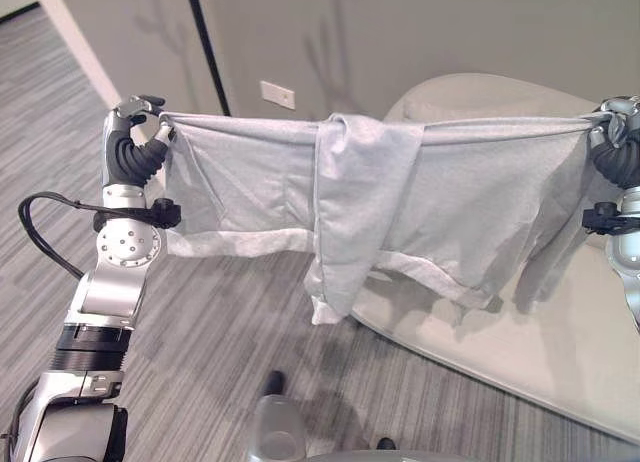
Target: Hang the clothes on the sofa on the clothes rack.
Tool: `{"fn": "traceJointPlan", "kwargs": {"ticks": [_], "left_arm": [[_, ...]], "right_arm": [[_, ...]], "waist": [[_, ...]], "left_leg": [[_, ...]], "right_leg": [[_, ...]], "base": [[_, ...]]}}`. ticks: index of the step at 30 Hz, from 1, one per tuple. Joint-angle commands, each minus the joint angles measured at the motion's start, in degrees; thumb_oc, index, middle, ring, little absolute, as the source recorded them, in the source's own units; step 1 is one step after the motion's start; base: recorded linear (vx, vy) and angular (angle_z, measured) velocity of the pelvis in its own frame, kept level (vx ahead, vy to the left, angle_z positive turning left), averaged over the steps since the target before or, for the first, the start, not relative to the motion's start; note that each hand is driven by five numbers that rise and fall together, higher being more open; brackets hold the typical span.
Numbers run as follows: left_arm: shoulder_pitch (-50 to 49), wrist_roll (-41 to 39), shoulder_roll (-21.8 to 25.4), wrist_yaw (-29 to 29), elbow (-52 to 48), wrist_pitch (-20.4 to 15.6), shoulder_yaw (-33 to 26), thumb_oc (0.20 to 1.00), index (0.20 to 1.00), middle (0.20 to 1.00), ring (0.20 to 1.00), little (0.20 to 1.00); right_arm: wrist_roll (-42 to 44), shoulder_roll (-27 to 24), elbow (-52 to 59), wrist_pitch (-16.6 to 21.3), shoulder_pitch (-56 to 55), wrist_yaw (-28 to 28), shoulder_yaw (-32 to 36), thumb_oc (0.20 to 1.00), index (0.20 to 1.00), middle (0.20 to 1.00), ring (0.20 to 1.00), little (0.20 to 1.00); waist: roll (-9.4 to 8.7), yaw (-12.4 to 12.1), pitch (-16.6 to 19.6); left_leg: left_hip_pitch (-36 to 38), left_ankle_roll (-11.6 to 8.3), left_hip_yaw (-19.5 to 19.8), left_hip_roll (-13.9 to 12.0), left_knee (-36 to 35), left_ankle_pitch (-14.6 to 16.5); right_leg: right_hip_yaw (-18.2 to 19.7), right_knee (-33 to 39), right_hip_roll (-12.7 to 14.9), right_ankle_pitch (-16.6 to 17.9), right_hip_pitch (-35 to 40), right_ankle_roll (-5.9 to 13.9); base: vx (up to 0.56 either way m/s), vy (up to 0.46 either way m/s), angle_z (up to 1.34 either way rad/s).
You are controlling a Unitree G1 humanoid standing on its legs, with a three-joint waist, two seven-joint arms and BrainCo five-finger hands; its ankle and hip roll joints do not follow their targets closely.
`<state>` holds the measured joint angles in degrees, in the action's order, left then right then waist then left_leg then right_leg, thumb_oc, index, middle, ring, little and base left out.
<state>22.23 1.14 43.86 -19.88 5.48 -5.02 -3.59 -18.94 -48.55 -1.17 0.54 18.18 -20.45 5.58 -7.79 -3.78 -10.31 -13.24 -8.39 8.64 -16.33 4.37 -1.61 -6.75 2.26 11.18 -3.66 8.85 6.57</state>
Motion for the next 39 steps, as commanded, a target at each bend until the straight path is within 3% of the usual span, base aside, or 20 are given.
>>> {"fn": "traceJointPlan", "kwargs": {"ticks": [1,2,3,4,5,6,7,8,9,10,11,12,13,14,15,17,19,23,29,39], "left_arm": [[0.49,-2.84,3.3,-3.3,1.4,-1.89,-1.93,0.2,0.2,0.2,0.2,0.2],[0.58,-2.75,3.25,-3.51,1.58,-2.1,-1.86,0.2,0.2,0.2,0.2,0.2],[0.16,-1.86,2.71,-2.87,1.79,-1.6,-1.83,0.2,0.2,0.2,0.2,0.2],[0.26,-1.87,2.79,-2.88,1.86,-1.63,-1.72,0.2,0.2,0.2,0.2,0.2],[0.94,-0.99,4.25,-3.35,2.52,-1.0,-1.74,0.2,0.2,0.2,0.2,0.2],[1.82,-0.44,4.88,-3.6,2.49,-1.06,-1.33,0.2,0.2,0.2,0.2,0.2],[2.18,-0.16,5.16,-3.23,1.95,-1.0,-1.14,0.2,0.2,0.2,0.2,0.2],[2.16,-0.05,4.7,-3.12,1.66,-1.04,-1.06,0.2,0.2,0.2,0.2,0.2],[2.18,-0.04,4.68,-3.11,1.66,-1.02,-1.07,0.2,0.2,0.2,0.2,0.2],[1.93,0.15,4.0,-2.65,1.1,-0.7,-1.44,0.2,0.2,0.2,0.2,0.2],[1.6,0.17,3.69,-2.46,0.93,-0.55,-1.77,0.2,0.2,0.2,0.2,0.2],[1.53,0.18,3.67,-2.43,0.87,-0.51,-1.83,0.2,0.2,0.2,0.2,0.2],[0.47,0.33,3.13,-2.4,0.67,-0.18,-2.41,0.2,0.2,0.2,0.2,0.2],[0.27,0.27,2.74,-2.25,0.46,-0.1,-2.86,0.2,0.2,0.2,0.2,0.2],[-0.57,0.32,2.08,-2.57,-0.07,0.26,-4.1,0.2,0.2,0.2,0.2,0.2],[-1.36,0.01,0.71,-2.55,0.19,0.38,-5.1,0.2,0.2,0.2,0.2,0.2],[-2.82,-0.38,-0.94,-2.46,0.42,0.17,-5.33,0.2,0.2,0.2,0.2,0.2],[-3.49,-0.27,-2.25,-2.06,0.21,0.35,-4.99,0.2,0.2,0.2,0.2,0.2],[-4.94,0.6,-2.68,-1.33,-0.81,0.89,-4.93,0.2,0.2,0.2,0.2,0.2],[-6.29,1.75,-2.6,-0.59,-1.37,1.13,-4.95,0.2,0.2,0.2,0.2,0.2]], "right_arm": [[1.85,-5.97,0.21,1.42,1.35,-3.69,3.26,0.2,0.2,0.2,0.2,0.2],[1.66,-6.08,0.33,1.66,0.92,-3.71,3.44,0.2,0.2,0.2,0.2,0.2],[0.62,-5.13,-0.31,0.77,-0.24,-3.06,5.04,0.2,0.2,0.2,0.2,0.2],[0.58,-5.03,-0.22,0.75,-0.37,-3.03,5.18,0.2,0.2,0.2,0.2,0.2],[0.92,-2.15,-0.84,-0.04,1.96,-4.03,3.6,0.2,0.2,0.2,0.2,0.2],[0.36,-2.22,-1.25,-0.11,2.95,-4.32,2.59,0.2,0.2,0.2,0.2,0.2],[0.38,-2.6,-1.24,-0.35,3.32,-3.85,2.72,0.2,0.2,0.2,0.2,0.2],[0.54,-2.87,-1.13,-0.18,3.55,-3.98,2.68,0.2,0.2,0.2,0.2,0.2],[0.55,-2.9,-1.16,-0.16,3.59,-3.98,2.67,0.2,0.2,0.2,0.2,0.2],[0.68,-3.53,-1.04,0.22,4.15,-3.78,2.62,0.2,0.2,0.2,0.2,0.2],[0.68,-3.59,-0.98,0.45,4.23,-3.6,2.43,0.2,0.2,0.2,0.2,0.2],[0.69,-3.61,-1.01,0.46,4.26,-3.59,2.39,0.2,0.2,0.2,0.2,0.2],[0.3,-3.99,-0.79,0.7,5.12,-3.06,1.37,0.2,0.2,0.2,0.2,0.2],[0.29,-3.82,-0.75,0.83,5.16,-2.88,1.27,0.2,0.2,0.2,0.2,0.2],[0.04,-3.56,-0.68,0.79,5.76,-2.97,0.45,0.2,0.2,0.2,0.2,0.2],[-0.04,-2.74,-1.35,0.63,5.54,-2.75,0.36,0.2,0.2,0.2,0.2,0.2],[-0.04,-2.18,-1.22,0.71,5.24,-2.53,0.25,0.2,0.2,0.2,0.2,0.2],[-0.34,-1.71,-0.77,0.41,3.63,-1.95,1.22,0.2,0.2,0.2,0.2,0.2],[-1.07,-0.97,-0.21,-0.16,0.9,-0.78,1.84,0.2,0.2,0.2,0.2,0.2],[-1.46,0.26,0.57,0.01,-1.2,-0.04,3.03,0.2,0.2,0.2,0.2,0.2]], "waist": [[2.58,-1.82,5.37],[3.37,-1.68,5.94],[3.98,-0.16,7.0],[3.61,-0.47,7.12],[2.88,-0.78,5.65],[3.03,-1.02,5.2],[3.36,-0.91,4.94],[3.27,-1.06,4.83],[3.25,-1.07,4.99],[2.99,-1.82,5.27],[2.55,-2.36,5.32],[2.52,-2.34,5.45],[1.24,-3.38,5.39],[0.89,-3.72,5.48],[-0.56,-5.04,5.35],[-0.87,-5.08,5.26],[0.29,-4.05,5.64],[1.49,-2.99,6.14],[2.96,-1.7,7.69],[3.35,-1.16,9.18]], "left_leg": [[4.33,-1.13,2.41,0.02,-8.9,-8.15],[5.32,-2.1,4.07,0.39,-8.8,-6.58],[7.3,-1.73,3.93,3.77,-7.93,-1.3],[7.05,-1.54,3.57,4.14,-7.47,-1.08],[7.24,0.24,-0.98,6.72,-6.84,0.19],[7.13,0.94,-2.71,7.21,-6.61,0.4],[6.86,2.37,-3.36,9.14,-6.52,0.7],[6.44,3.03,-3.51,10.42,-6.13,0.34],[6.54,3.02,-3.53,10.41,-6.25,0.66],[6.56,4.4,-4.35,12.82,-6.81,0.11],[6.51,4.9,-4.97,14.07,-7.02,-0.52],[6.81,4.86,-4.96,14.06,-7.32,-0.21],[6.79,5.52,-6.06,15.99,-7.72,-0.94],[6.83,5.64,-6.23,16.83,-8.0,-1.2],[7.4,6.18,-7.6,18.66,-8.57,-1.56],[8.68,6.5,-7.59,19.49,-8.82,-1.42],[10.22,6.66,-7.64,19.81,-9.21,-0.81],[11.74,7.06,-7.13,20.27,-9.37,-0.78],[12.87,7.45,-6.65,20.76,-9.37,0.32],[14.29,8.07,-7.59,20.53,-9.37,1.57]], "right_leg": [[4.62,2.53,-0.11,1.84,-3.93,5.48],[5.12,2.74,1.48,2.53,-3.67,6.59],[5.88,2.61,6.68,7.4,-4.79,8.35],[6.25,2.65,7.06,7.52,-5.11,8.43],[5.61,1.55,9.98,18.14,-10.26,8.43],[3.99,1.37,9.96,18.55,-10.77,7.78],[4.23,-0.27,7.2,15.08,-10.3,5.81],[4.73,-2.08,5.44,13.13,-10.16,5.11],[4.74,-2.2,5.45,12.75,-10.19,5.15],[3.94,-4.54,-0.07,5.65,-8.8,3.44],[3.01,-4.9,-2.58,3.97,-8.05,2.94],[3.05,-4.94,-2.57,3.57,-7.93,2.95],[1.57,-5.61,-6.76,2.23,-7.43,2.2],[1.37,-5.35,-8.52,1.19,-7.24,2.56],[0.92,-4.04,-11.23,-0.76,-5.76,0.36],[2.04,-2.27,-11.87,-0.76,-5.46,-1.0],[3.11,0.25,-12.32,2.02,-5.97,-0.57],[3.01,1.66,-12.48,3.79,-5.64,-0.61],[1.64,2.74,-11.56,3.7,-4.51,-0.02],[1.58,2.71,-10.31,3.63,-3.26,0.55]], "base": [[0.36,1.034,-0.23],[0.53,1.516,0.06],[0.26,0.849,-0.4],[0.07,1.038,-0.41],[-0.14,0.591,-0.68],[-0.14,0.875,-0.68],[-0.07,0.598,-0.98],[0.0,0.439,-0.87],[-0.05,0.415,-0.12],[-0.07,0.375,0.0],[-0.06,0.372,0.0],[-0.08,0.231,-0.19],[-0.04,0.159,-0.12],[-0.07,0.276,-0.32],[-0.03,0.191,-0.42],[-0.01,0.123,-0.51],[0.01,0.081,-0.29],[0.02,0.052,0.02],[0.01,0.034,0.1],[0.02,0.006,-0.03]]}}
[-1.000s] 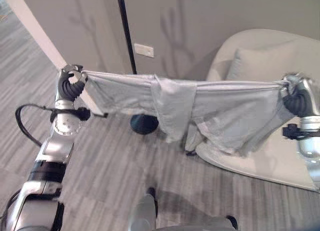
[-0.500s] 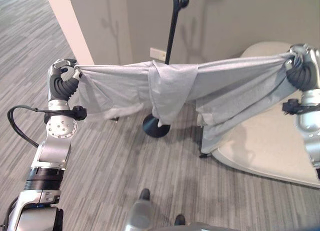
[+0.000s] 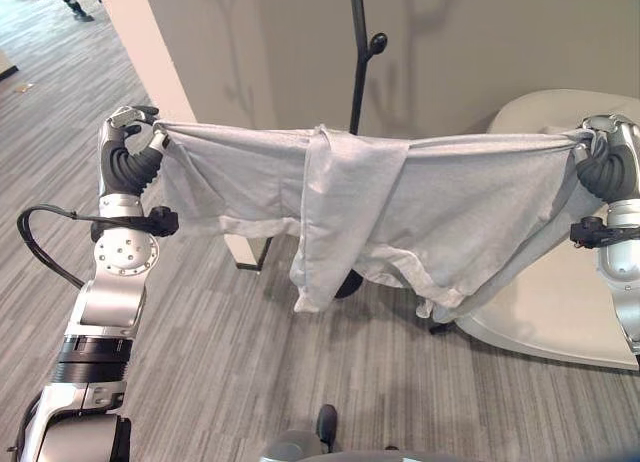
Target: Hang the clothes on the sofa on the clothes rack.
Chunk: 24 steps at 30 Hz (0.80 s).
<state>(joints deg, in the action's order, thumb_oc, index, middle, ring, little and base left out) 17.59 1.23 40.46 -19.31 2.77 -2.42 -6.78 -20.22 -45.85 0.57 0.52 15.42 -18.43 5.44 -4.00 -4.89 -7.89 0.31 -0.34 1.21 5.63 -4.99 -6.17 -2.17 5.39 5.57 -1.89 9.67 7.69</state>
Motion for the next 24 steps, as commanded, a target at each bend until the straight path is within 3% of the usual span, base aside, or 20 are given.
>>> {"fn": "traceJointPlan", "kwargs": {"ticks": [1,6,10,12,15,17,19,20,21,22,23,24], "left_arm": [[-1.66,1.65,0.81,-1.16,1.34,-1.47,-1.75,0.2,0.2,0.2,0.2,0.2],[-2.45,1.69,1.74,-0.76,1.11,-1.53,-1.95,0.2,0.2,0.2,0.2,0.2],[-2.69,1.41,2.53,-0.36,0.84,-1.44,-2.26,0.2,0.2,0.2,0.2,0.2],[-2.3,1.53,2.94,-0.06,0.78,-1.21,-2.17,0.2,0.2,0.2,0.2,0.2],[-1.06,1.58,3.64,0.0,0.8,-0.78,-1.13,0.2,0.2,0.2,0.2,0.2],[1.26,1.42,4.23,-0.17,1.44,-0.55,-0.1,0.2,0.2,0.2,0.2,0.2],[2.38,1.33,4.94,-0.29,1.79,-0.56,0.14,0.2,0.2,0.2,0.2,0.2],[3.65,0.99,5.66,-0.5,2.06,-0.87,0.74,0.2,0.2,0.2,0.2,0.2],[4.14,0.81,5.95,-0.61,2.27,-1.12,1.01,0.2,0.2,0.2,0.2,0.2],[5.47,0.6,5.99,-1.16,2.99,-1.53,1.88,0.2,0.2,0.2,0.2,0.2],[5.52,0.6,6.01,-1.16,3.04,-1.55,1.93,0.2,0.2,0.2,0.2,0.2],[6.45,1.09,5.9,-1.68,3.03,-1.61,2.5,0.2,0.2,0.2,0.2,0.2]], "right_arm": [[-0.18,-2.44,-1.19,0.03,1.56,-2.07,3.17,0.2,0.2,0.2,0.2,0.2],[0.53,-2.88,-1.31,0.56,3.63,-1.85,1.6,0.2,0.2,0.2,0.2,0.2],[0.42,-3.07,-1.35,0.5,4.79,-1.43,0.81,0.2,0.2,0.2,0.2,0.2],[0.16,-3.16,-1.55,0.26,4.96,-1.14,0.72,0.2,0.2,0.2,0.2,0.2],[0.14,-3.01,-1.2,-0.05,5.56,-1.14,0.8,0.2,0.2,0.2,0.2,0.2],[0.49,-2.93,-1.64,-0.03,6.6,-1.84,0.63,0.2,0.2,0.2,0.2,0.2],[0.81,-3.01,-1.97,-0.02,7.27,-2.21,0.6,0.2,0.2,0.2,0.2,0.2],[1.28,-3.76,-2.18,-0.01,8.43,-2.49,0.63,0.2,0.2,0.2,0.2,0.2],[1.57,-4.22,-2.44,-0.03,8.85,-2.53,0.59,0.2,0.2,0.2,0.2,0.2],[2.11,-5.31,-2.87,0.07,9.52,-2.97,0.51,0.2,0.2,0.2,0.2,0.2],[2.11,-5.31,-2.91,0.08,9.53,-2.97,0.5,0.2,0.2,0.2,0.2,0.2],[1.85,-6.68,-3.15,0.04,8.64,-3.35,1.07,0.2,0.2,0.2,0.2,0.2]], "waist": [[-0.44,-0.06,6.75],[-0.49,-0.92,6.25],[-0.36,-1.64,5.25],[-0.32,-1.75,4.69],[0.28,-0.51,2.69],[0.67,-0.23,2.08],[0.73,-0.44,2.39],[0.89,-0.12,2.44],[0.79,0.19,2.44],[0.61,1.3,1.4],[0.75,1.28,1.58],[0.11,2.67,0.54]], "left_leg": [[0.74,0.02,-0.18,-1.43,-0.01,6.14],[0.9,0.7,-0.43,-1.67,-0.01,6.86],[0.87,1.47,-0.64,-2.1,-0.01,6.98],[1.52,2.1,-0.21,-2.08,-0.01,7.41],[2.83,3.09,1.13,-2.6,0.08,7.38],[3.03,3.02,2.32,-3.15,0.13,7.42],[3.46,2.45,2.79,-3.96,0.02,8.05],[4.03,1.66,3.96,-4.91,-0.01,9.02],[4.19,1.49,4.52,-4.94,-0.01,9.53],[4.98,0.98,6.43,-4.93,-0.01,10.18],[5.13,1.07,6.47,-5.07,-0.01,10.63],[6.21,0.34,8.14,-4.83,-0.01,11.14]], "right_leg": [[-2.98,-0.42,-4.7,1.87,-4.07,-0.57],[-2.57,-0.92,-3.93,2.4,-4.68,0.3],[-2.15,-6.68,-3.16,1.09,-6.89,0.73],[-2.04,-12.4,-2.78,-0.01,-8.63,1.56],[-0.57,-23.37,-2.66,3.01,-12.62,2.52],[0.87,-27.27,-2.11,2.56,-15.02,2.39],[0.72,-24.11,0.4,2.19,-15.78,1.97],[1.16,-17.45,2.48,2.59,-16.99,1.74],[1.65,-13.08,2.95,3.96,-16.78,1.97],[4.92,-6.27,2.75,8.33,-20.4,3.12],[4.85,-5.96,2.64,7.98,-20.09,3.19],[8.4,-3.25,1.91,11.51,-22.92,4.82]], "base": [[0.06,-0.009,-0.04],[0.05,0.012,-0.1],[0.03,0.041,-0.21],[0.06,0.068,-0.17],[0.04,0.072,-0.14],[0.07,-0.01,0.05],[0.2,-0.116,0.24],[0.27,-0.156,0.13],[0.3,-0.198,0.16],[0.19,-0.102,0.3],[0.25,-0.155,0.55],[0.2,-0.11,0.73]]}}
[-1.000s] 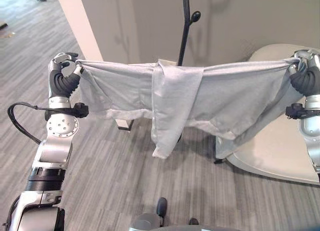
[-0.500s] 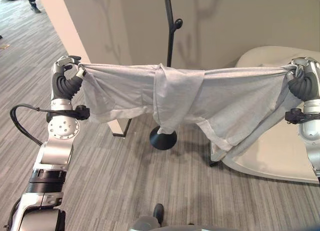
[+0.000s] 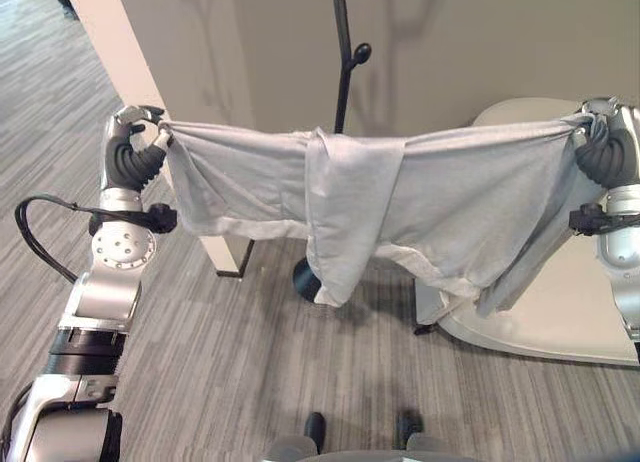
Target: Hang the clothes on the sofa on the clothes rack.
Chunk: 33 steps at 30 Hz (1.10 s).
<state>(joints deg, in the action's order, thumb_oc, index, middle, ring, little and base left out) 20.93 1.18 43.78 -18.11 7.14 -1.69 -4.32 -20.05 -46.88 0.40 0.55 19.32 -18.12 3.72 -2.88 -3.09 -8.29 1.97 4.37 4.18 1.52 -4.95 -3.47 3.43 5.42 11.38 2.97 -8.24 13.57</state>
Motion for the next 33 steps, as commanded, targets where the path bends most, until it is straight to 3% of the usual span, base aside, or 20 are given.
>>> {"fn": "traceJointPlan", "kwargs": {"ticks": [1,3,5,8,13,33], "left_arm": [[3.36,1.3,2.46,-2.75,-1.45,-2.37,0.12,0.2,0.2,0.2,0.2,0.2],[4.11,1.59,1.41,-2.72,-1.88,-2.62,0.75,0.2,0.2,0.2,0.2,0.2],[4.22,1.47,1.3,-2.65,-1.81,-2.72,0.9,0.2,0.2,0.2,0.2,0.2],[4.04,1.22,0.64,-2.29,-1.79,-2.85,1.34,0.2,0.2,0.2,0.2,0.2],[2.34,0.73,-0.36,-1.99,-2.56,-2.77,0.55,0.2,0.2,0.2,0.2,0.2],[1.99,-0.4,0.27,-3.93,-7.56,-4.22,-3.89,0.2,0.2,0.2,0.2,0.2]], "right_arm": [[1.55,-6.41,-2.96,-0.09,4.07,-3.13,3.47,0.2,0.2,0.2,0.2,0.2],[2.18,-6.82,-1.77,0.24,2.21,-3.35,6.4,0.2,0.2,0.2,0.2,0.2],[2.26,-7.27,-0.83,0.83,1.45,-3.3,7.4,0.2,0.2,0.2,0.2,0.2],[3.14,-7.97,-0.43,1.44,-0.86,-2.8,9.68,0.2,0.2,0.2,0.2,0.2],[3.44,-7.67,0.24,2.09,-3.67,-2.16,11.46,0.2,0.2,0.2,0.2,0.2],[0.98,-4.83,4.82,3.55,-2.2,-2.93,11.68,0.2,0.2,0.2,0.2,0.2]], "waist": [[-1.44,1.25,0.91],[-3.63,1.81,1.27],[-4.2,2.08,1.81],[-4.44,2.73,4.54],[-4.01,3.36,6.11],[-1.6,2.9,6.98]], "left_leg": [[4.72,-4.67,5.85,-0.58,-0.05,8.64],[5.09,-5.79,6.65,-0.61,-0.05,9.27],[4.88,-6.47,6.89,-1.26,-0.05,9.04],[4.1,-7.99,6.91,-4.04,-0.05,9.89],[3.61,-9.45,6.87,-5.95,-0.05,9.75],[6.33,-8.5,4.37,-5.22,-0.05,10.82]], "right_leg": [[3.75,-2.27,-3.84,7.14,-4.42,-0.33],[1.74,-0.93,-2.35,9.45,-1.86,0.33],[0.87,-0.57,-2.14,9.63,-1.22,0.54],[-2.69,-0.42,-2.73,6.95,0.61,0.06],[-5.6,-0.42,-3.11,5.32,2.24,-0.89],[-5.73,-0.42,-2.43,3.91,5.34,-2.05]], "base": [[0.26,-0.236,0.84],[0.17,-0.222,1.13],[0.13,-0.196,1.37],[0.16,-0.199,0.69],[0.07,-0.115,0.18],[0.03,0.007,-0.02]]}}
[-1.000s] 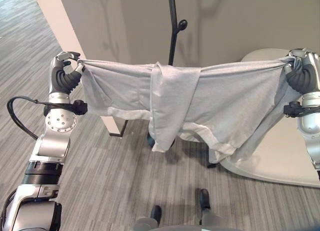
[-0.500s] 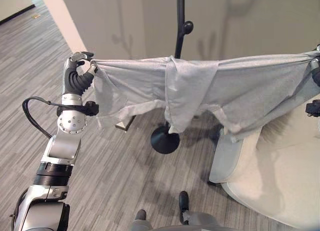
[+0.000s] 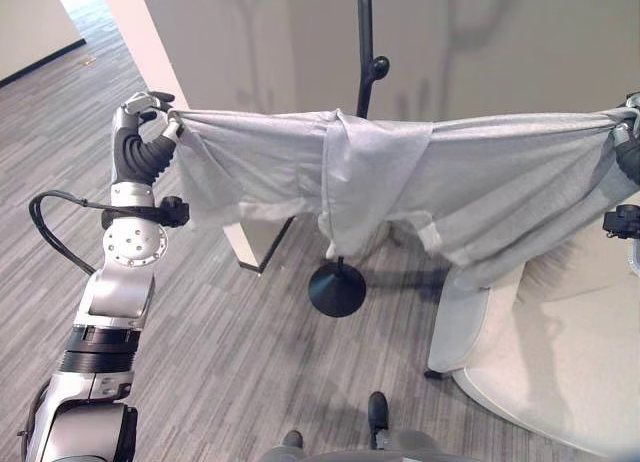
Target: Hang the clothes on the sofa on the clothes rack.
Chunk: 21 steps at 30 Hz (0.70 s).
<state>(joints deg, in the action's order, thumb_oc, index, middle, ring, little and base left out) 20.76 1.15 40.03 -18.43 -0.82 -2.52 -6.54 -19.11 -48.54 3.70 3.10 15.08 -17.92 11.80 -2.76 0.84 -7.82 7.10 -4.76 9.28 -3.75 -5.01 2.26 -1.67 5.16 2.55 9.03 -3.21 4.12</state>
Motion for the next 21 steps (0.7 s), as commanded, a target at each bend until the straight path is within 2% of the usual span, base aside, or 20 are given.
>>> {"fn": "traceJointPlan", "kwargs": {"ticks": [1,3,6,9,10,13,15,17,18,20,21], "left_arm": [[2.77,-0.41,4.73,-3.92,0.17,-3.51,-1.72,0.2,0.2,0.2,0.2,0.2],[3.97,-0.44,5.95,-4.32,0.36,-3.62,-1.48,0.2,0.2,0.2,0.2,0.2],[9.11,0.1,10.56,-5.29,1.93,-3.59,0.77,0.2,0.2,0.2,0.2,0.2],[17.46,-2.01,16.39,-7.26,6.62,-3.6,5.07,0.2,0.2,0.2,0.2,0.2],[18.06,-2.13,16.56,-7.37,7.18,-3.76,5.33,0.2,0.2,0.2,0.2,0.2],[26.04,-5.62,21.36,-8.91,12.5,-4.06,10.06,0.2,0.2,0.2,0.2,0.2],[29.57,-6.39,22.85,-9.31,15.11,-4.15,12.73,0.2,0.2,0.2,0.2,0.2],[35.88,-8.11,24.56,-9.97,20.42,-4.1,17.95,0.2,0.2,0.2,0.2,0.2],[43.7,-11.33,24.99,-10.12,27.45,-4.5,24.47,0.2,0.2,0.2,0.2,0.2],[51.75,-13.6,24.53,-9.96,35.09,-3.98,31.61,0.2,0.2,0.2,0.2,0.2],[56.06,-13.9,24.43,-10.06,38.25,-3.87,35.36,0.2,0.2,0.2,0.2,0.2]], "right_arm": [[0.14,-3.54,1.67,1.15,3.03,-3.36,3.15,0.2,0.2,0.2,0.2,0.2],[0.32,-4.35,1.35,1.14,4.72,-3.73,2.34,0.2,0.2,0.2,0.2,0.2],[0.54,-8.35,-0.28,0.82,10.4,-4.68,-0.92,0.2,0.2,0.2,0.2,0.2],[1.98,-14.19,-4.15,-0.63,20.2,-6.9,-6.99,0.2,0.2,0.2,0.2,0.2],[2.09,-14.32,-4.79,-0.55,21.2,-7.09,-7.7,0.2,0.2,0.2,0.2,0.2],[3.52,-20.28,-10.15,-2.21,31.44,-8.5,-15.02,0.2,0.2,0.2,0.2,0.2],[4.41,-21.46,-12.75,-2.64,36.13,-9.12,-18.69,0.2,0.2,0.2,0.2,0.2],[5.89,-23.16,-17.97,-3.53,44.55,-10.21,-25.63,0.2,0.2,0.2,0.2,0.2],[8.11,-23.23,-25.43,-4.32,55.77,-10.89,-35.68,0.2,0.2,0.2,0.2,0.2],[9.77,-21.42,-33.19,-5.36,66.39,-10.73,-46.07,0.2,0.2,0.2,0.2,0.2],[10.72,-19.99,-37.21,-5.51,71.73,-10.68,-51.16,0.2,0.2,0.2,0.2,0.2]], "waist": [[-1.74,-1.18,6.6],[-1.76,-1.26,6.65],[-1.78,-1.55,6.88],[-1.87,-1.91,6.98],[-1.85,-1.79,6.86],[-2.26,-2.3,7.33],[-2.12,-2.35,7.31],[-2.32,-2.5,7.14],[-2.68,-2.5,6.61],[-3.06,-2.44,5.41],[-2.61,-2.39,4.65]], "left_leg": [[1.26,0.66,-0.75,0.08,0.01,5.12],[1.29,0.65,-0.84,0.07,0.01,5.17],[1.22,0.46,-1.04,-0.03,0.01,5.1],[0.74,0.07,-0.99,-0.2,0.01,4.7],[0.64,0.06,-0.97,-0.2,0.01,4.68],[-0.3,-0.39,-0.82,-0.35,0.01,4.23],[-0.37,-0.54,-0.84,-0.66,0.01,4.6],[-0.96,-0.81,-0.66,-0.73,0.01,4.33],[-2.01,-1.05,-0.5,-0.82,0.01,3.71],[-3.65,-1.33,-0.18,-0.73,0.01,2.43],[-4.46,-1.37,-0.04,-0.98,0.01,2.43]], "right_leg": [[-0.59,-0.16,6.38,-2.19,0.36,7.37],[-0.55,-0.16,6.39,-2.25,0.39,7.33],[-0.72,-0.16,6.42,-2.37,0.45,7.24],[-0.78,-0.16,6.22,-2.43,0.07,7.29],[-0.79,-0.16,6.22,-2.42,-0.03,7.29],[-1.1,-0.16,6.07,-2.66,-0.48,7.41],[-1.21,-0.16,5.79,-3.27,-0.39,7.5],[-1.36,-0.16,5.73,-3.26,-0.67,7.56],[-1.59,-0.16,5.71,-3.03,-1.49,7.68],[-1.63,-0.16,5.77,-2.12,-2.9,7.68],[-1.61,-0.16,5.45,-2.45,-3.57,7.78]], "base": [[0.04,0.011,-0.07],[0.01,0.003,-0.02],[0.04,0.003,-0.01],[0.03,-0.003,0.0],[0.04,-0.006,0.04],[0.04,-0.007,0.05],[0.04,-0.007,0.07],[0.0,-0.013,0.14],[-0.11,-0.023,0.12],[-0.16,-0.024,0.08],[-0.1,-0.013,0.11]]}}
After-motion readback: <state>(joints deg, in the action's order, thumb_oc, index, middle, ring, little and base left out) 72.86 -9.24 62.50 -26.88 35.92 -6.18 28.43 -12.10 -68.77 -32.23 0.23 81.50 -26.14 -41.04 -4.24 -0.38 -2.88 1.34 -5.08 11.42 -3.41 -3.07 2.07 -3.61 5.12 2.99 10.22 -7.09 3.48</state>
